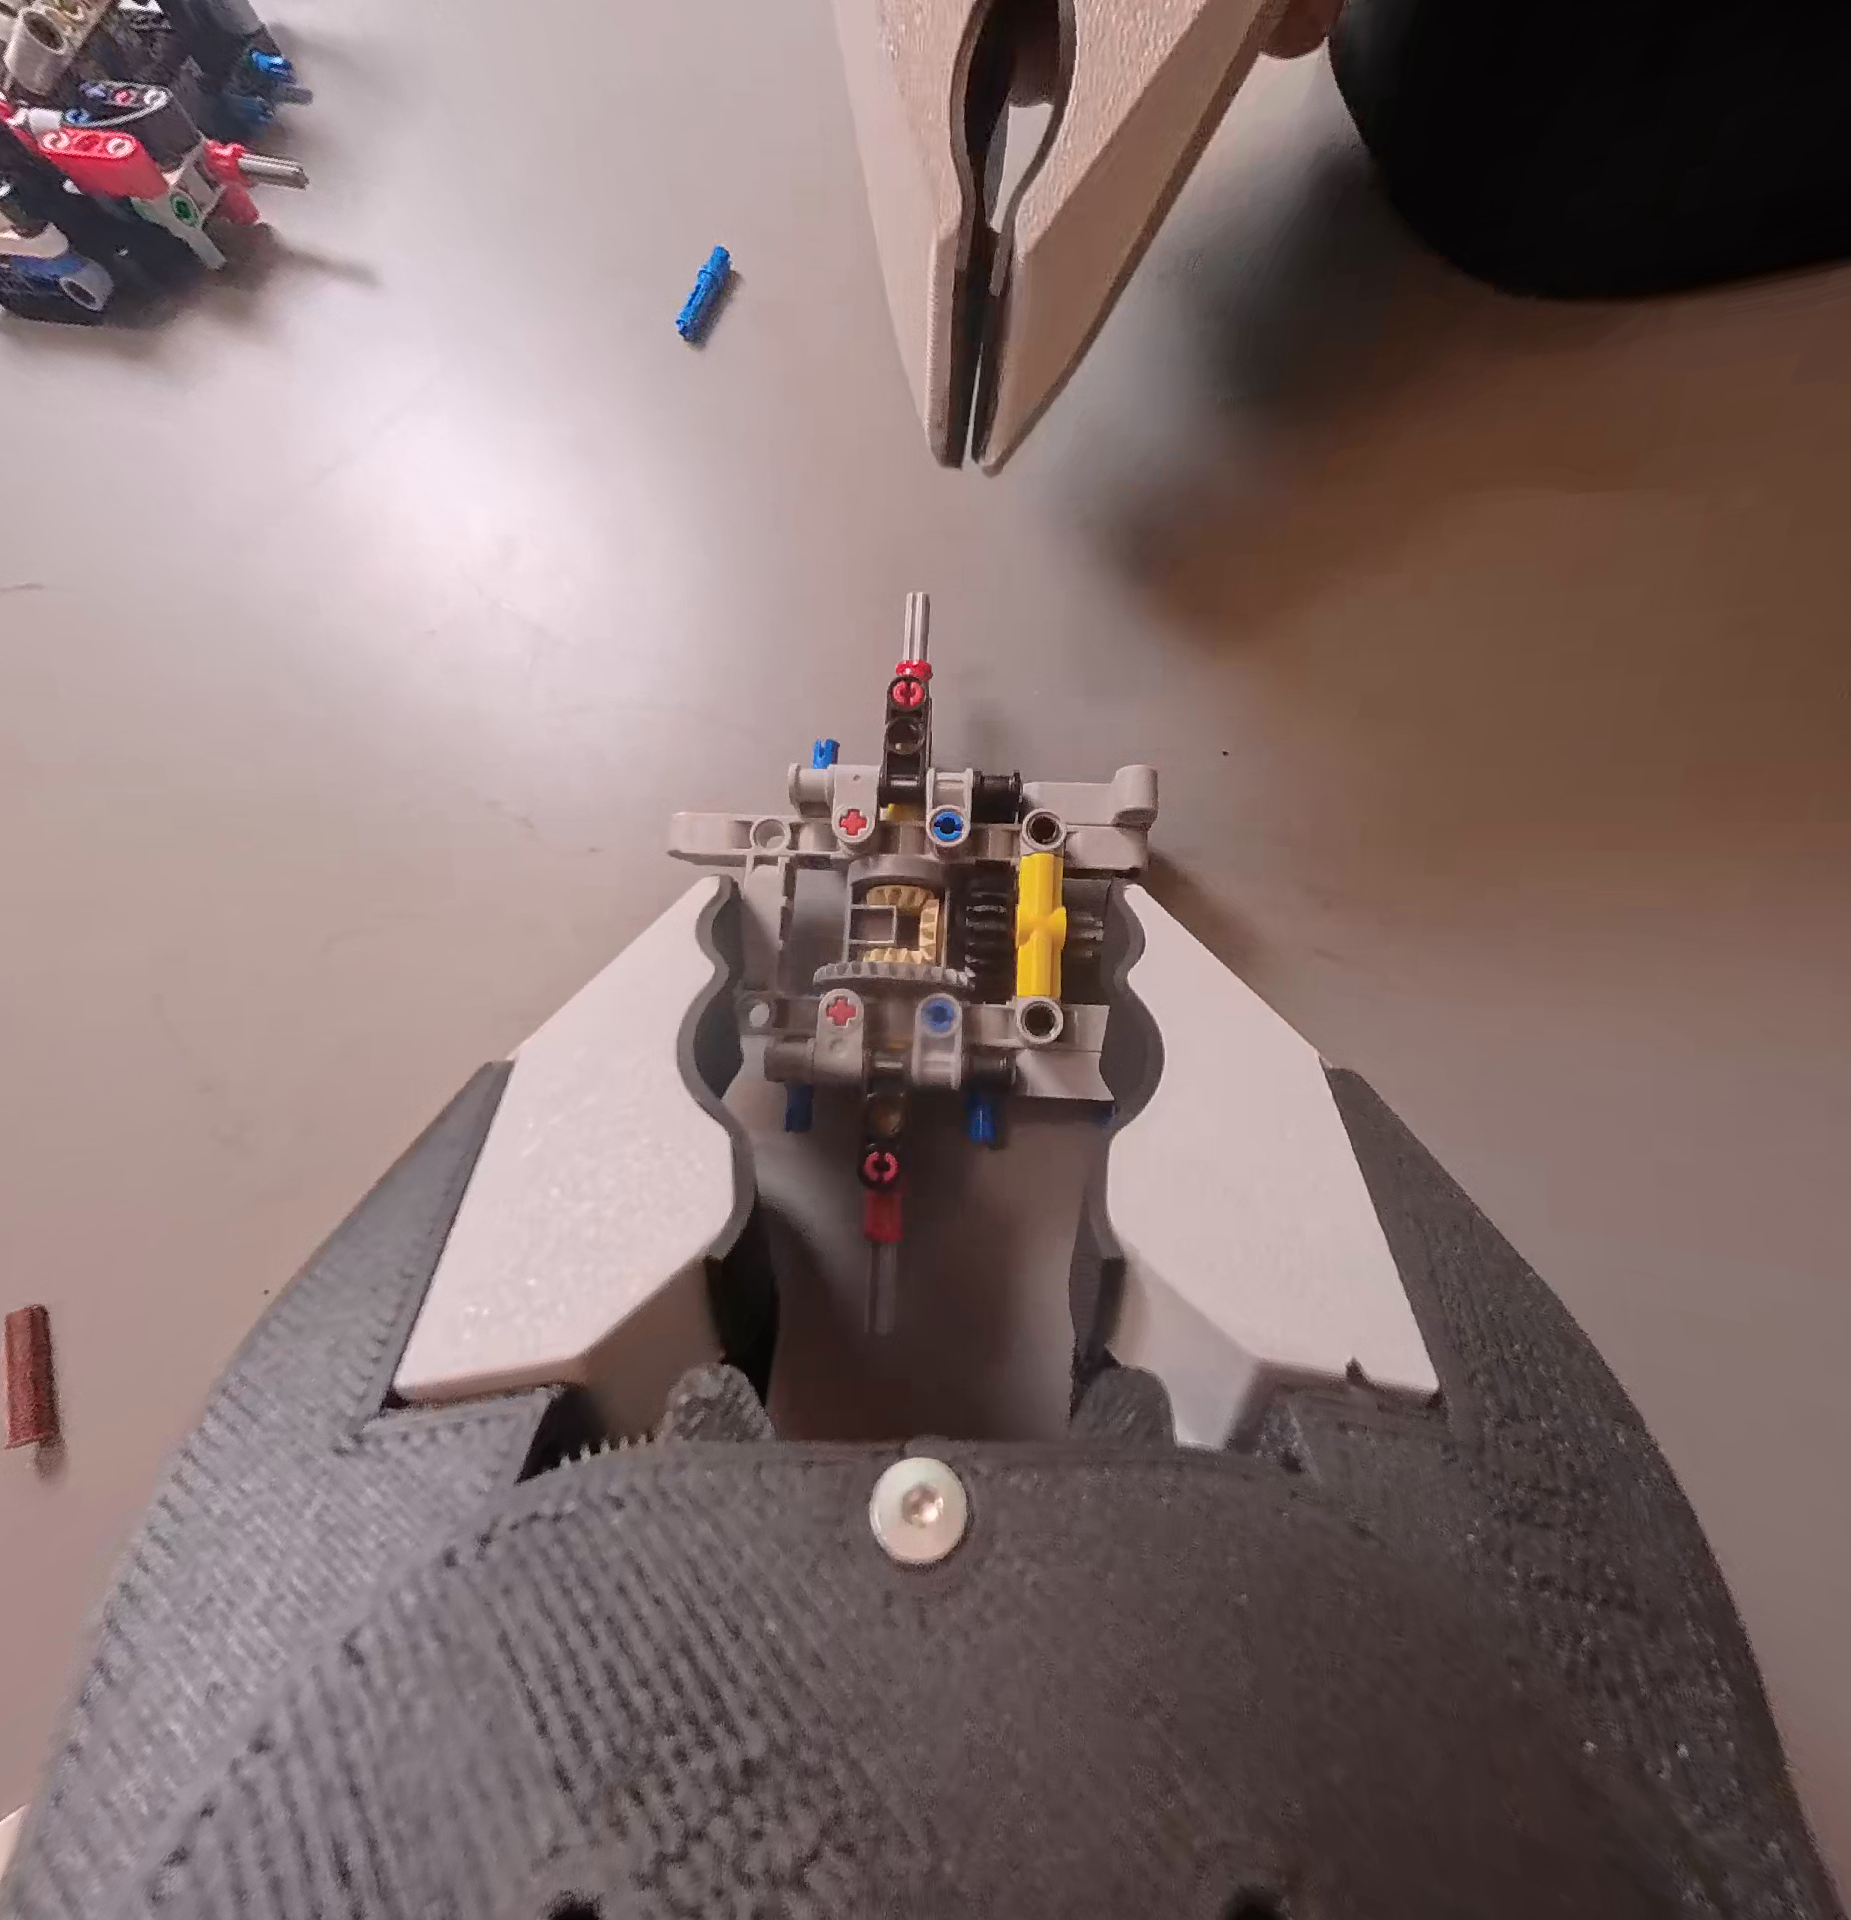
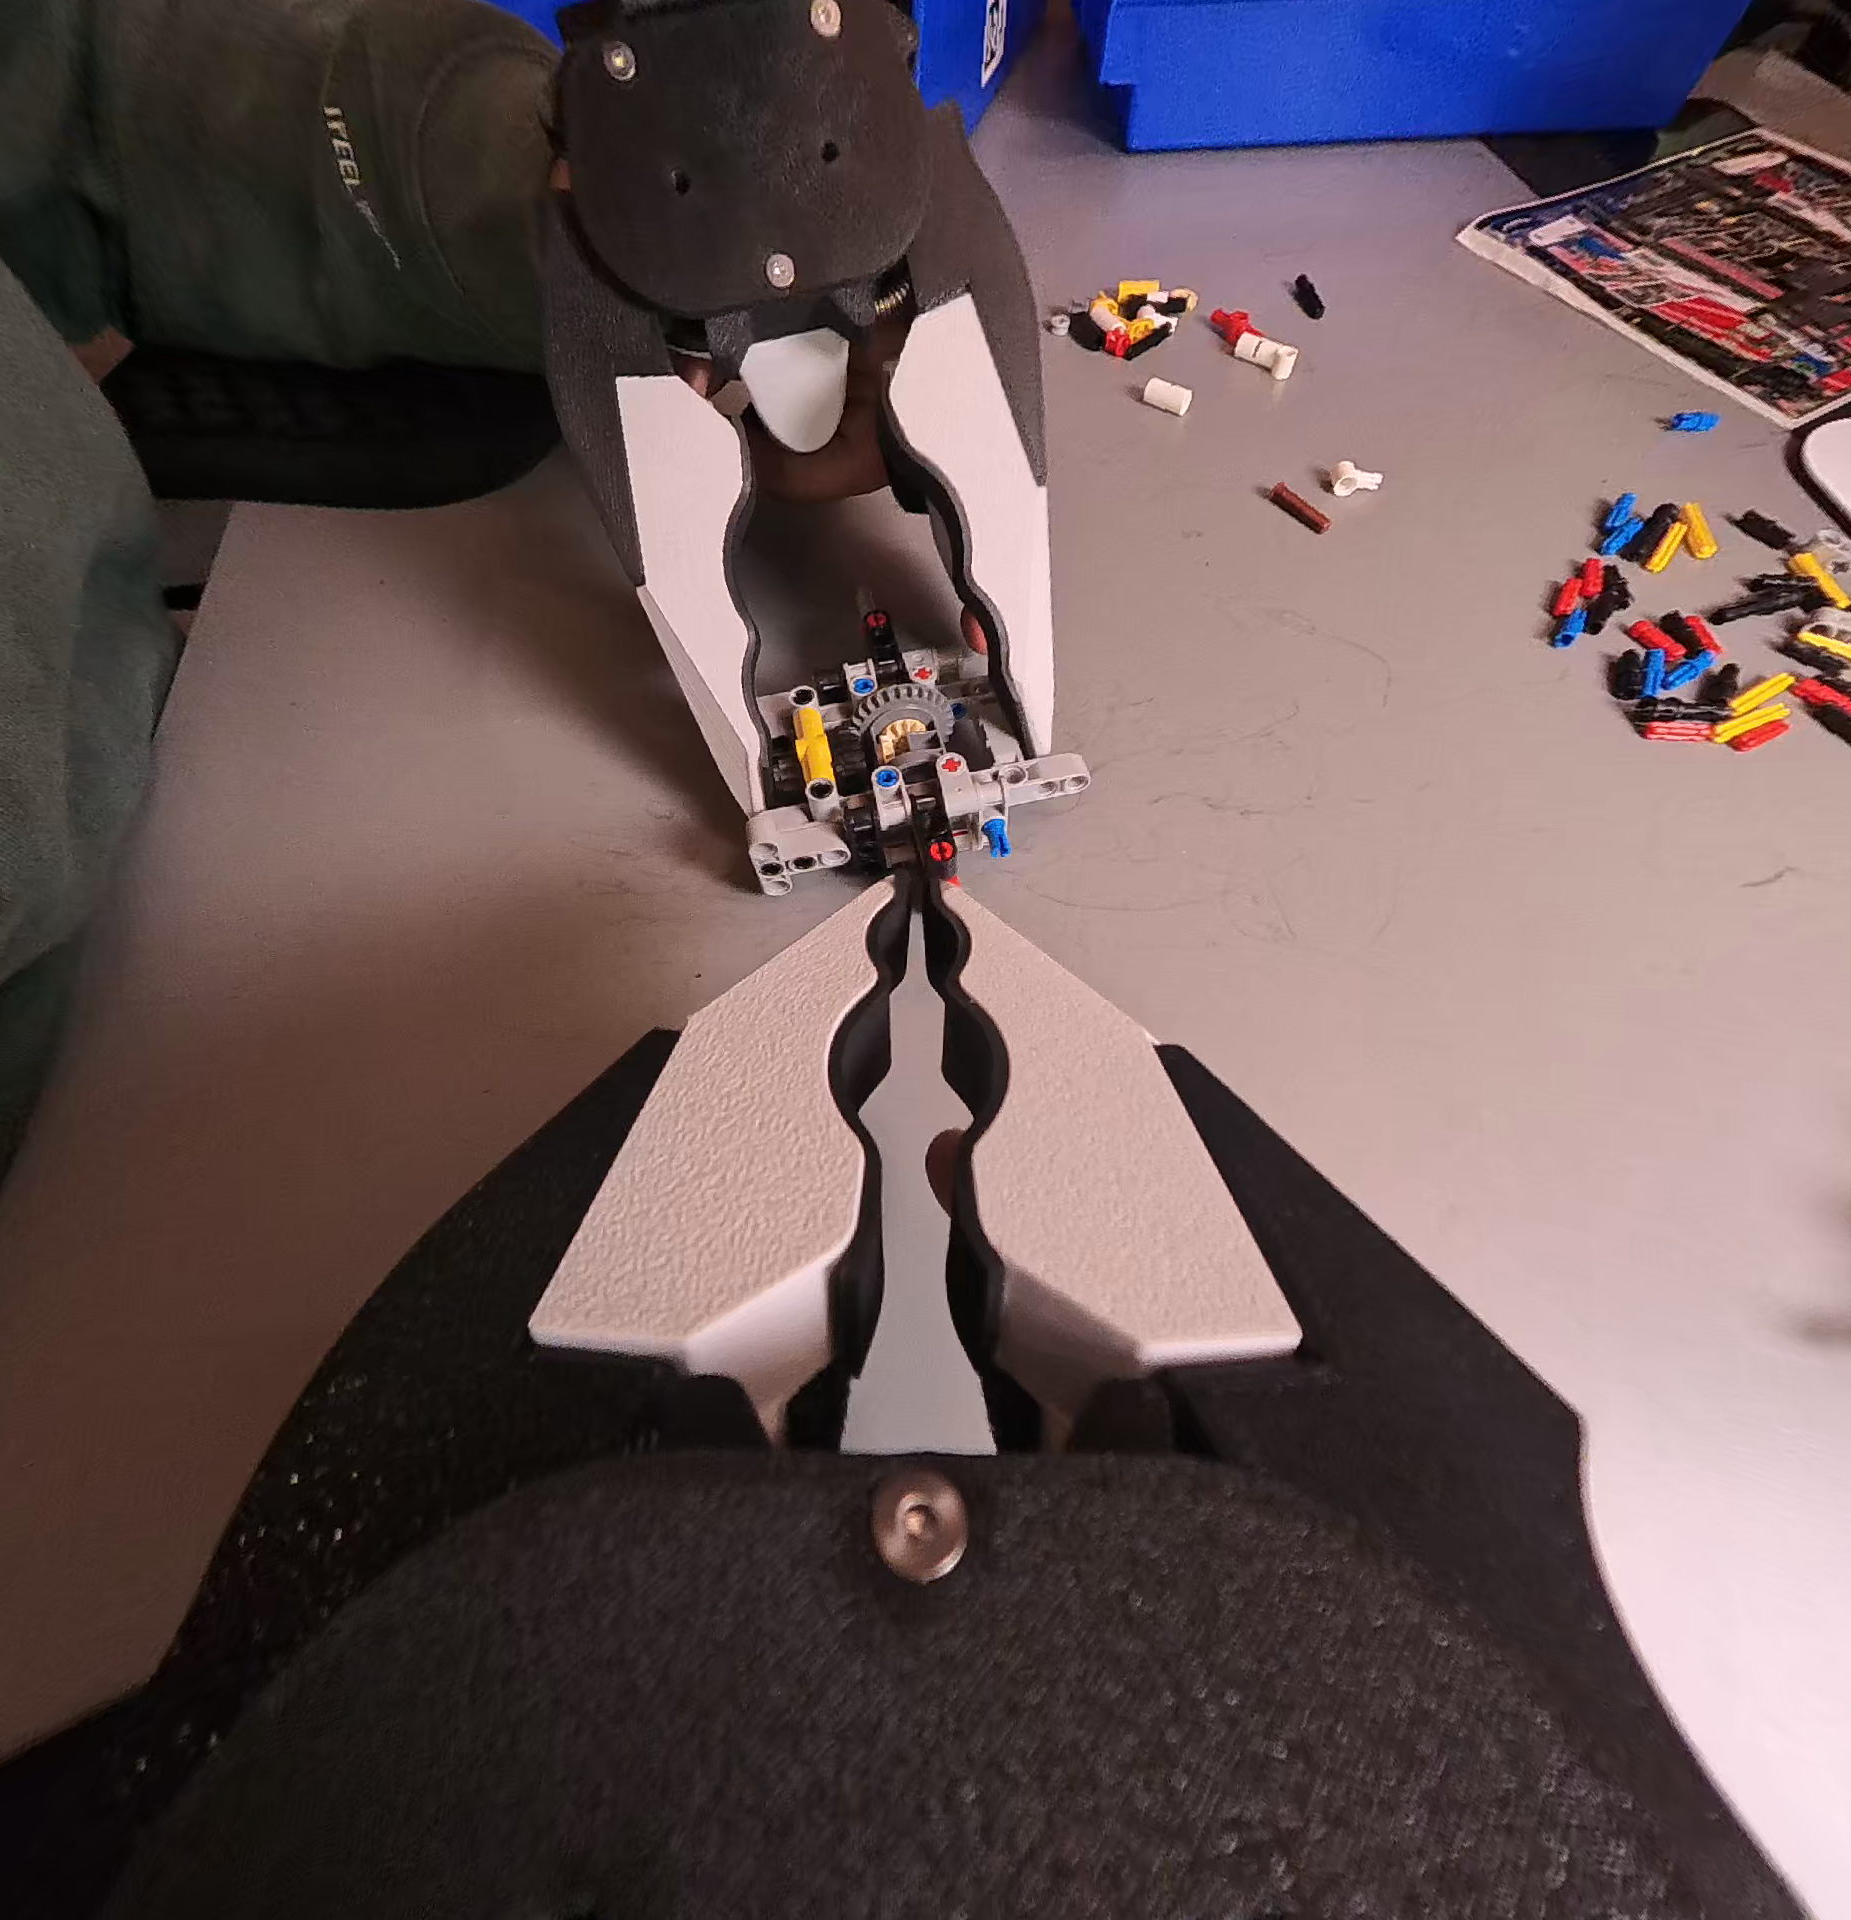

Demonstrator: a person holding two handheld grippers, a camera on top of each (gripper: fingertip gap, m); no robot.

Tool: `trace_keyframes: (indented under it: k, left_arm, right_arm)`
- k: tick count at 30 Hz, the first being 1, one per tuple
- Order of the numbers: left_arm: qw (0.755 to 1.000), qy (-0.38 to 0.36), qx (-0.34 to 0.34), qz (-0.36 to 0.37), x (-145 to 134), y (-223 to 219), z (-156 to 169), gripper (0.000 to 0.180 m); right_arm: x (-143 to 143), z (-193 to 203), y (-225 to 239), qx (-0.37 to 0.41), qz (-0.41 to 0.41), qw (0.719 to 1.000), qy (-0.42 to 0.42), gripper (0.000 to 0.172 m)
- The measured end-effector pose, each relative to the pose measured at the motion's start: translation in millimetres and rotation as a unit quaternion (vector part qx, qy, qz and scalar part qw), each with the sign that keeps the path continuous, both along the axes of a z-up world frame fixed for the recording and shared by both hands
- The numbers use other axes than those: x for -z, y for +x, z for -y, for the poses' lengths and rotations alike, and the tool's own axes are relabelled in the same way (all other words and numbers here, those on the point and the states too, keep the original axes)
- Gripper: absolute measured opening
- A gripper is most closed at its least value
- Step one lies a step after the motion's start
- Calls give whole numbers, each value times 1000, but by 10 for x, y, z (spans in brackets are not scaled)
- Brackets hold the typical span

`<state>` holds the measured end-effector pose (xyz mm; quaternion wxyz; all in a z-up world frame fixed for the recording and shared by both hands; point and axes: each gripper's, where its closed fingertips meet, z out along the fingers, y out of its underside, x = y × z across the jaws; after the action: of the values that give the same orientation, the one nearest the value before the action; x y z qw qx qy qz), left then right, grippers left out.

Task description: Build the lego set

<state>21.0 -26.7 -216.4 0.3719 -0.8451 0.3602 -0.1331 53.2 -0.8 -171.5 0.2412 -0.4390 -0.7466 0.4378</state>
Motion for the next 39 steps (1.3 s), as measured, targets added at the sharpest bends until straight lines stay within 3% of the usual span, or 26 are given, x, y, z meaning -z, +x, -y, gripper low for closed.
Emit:
trace_keyframes:
  k: [12,14,16,17,19,21,23,27,39]
  left_arm:
    - [1000,13,-11,-7,-25,-38,-28,74]
    - [1000,16,-10,-4,-53,-29,-28,76]
    - [1000,24,-14,4,-122,-37,-32,79]
    - [999,27,-17,13,-172,-48,-28,80]
    - [998,37,-27,36,-293,-79,-13,82]
    - [997,46,-35,57,-398,-115,-6,82]
    - [996,52,-42,66,-457,-152,-26,82]
    - [995,50,-47,70,-458,-155,-62,82]
    - [995,28,-65,70,-278,-214,-94,78]
  right_arm:
    - [15,29,-65,6,-7,1000,12,6]
    - [-61,-79,-73,27,-20,999,20,8]
    - [-239,-469,5,99,-35,993,47,13]
    - [-376,-840,138,173,-46,982,56,13]
    - [-561,-1795,727,350,-55,933,63,20]
    - [-410,-2752,1705,501,6,854,140,42]
    - [-126,-3235,2482,569,81,811,111,62]
    - [148,-3528,3032,609,112,782,64,69]
    - [432,-4085,2887,653,137,744,44,74]
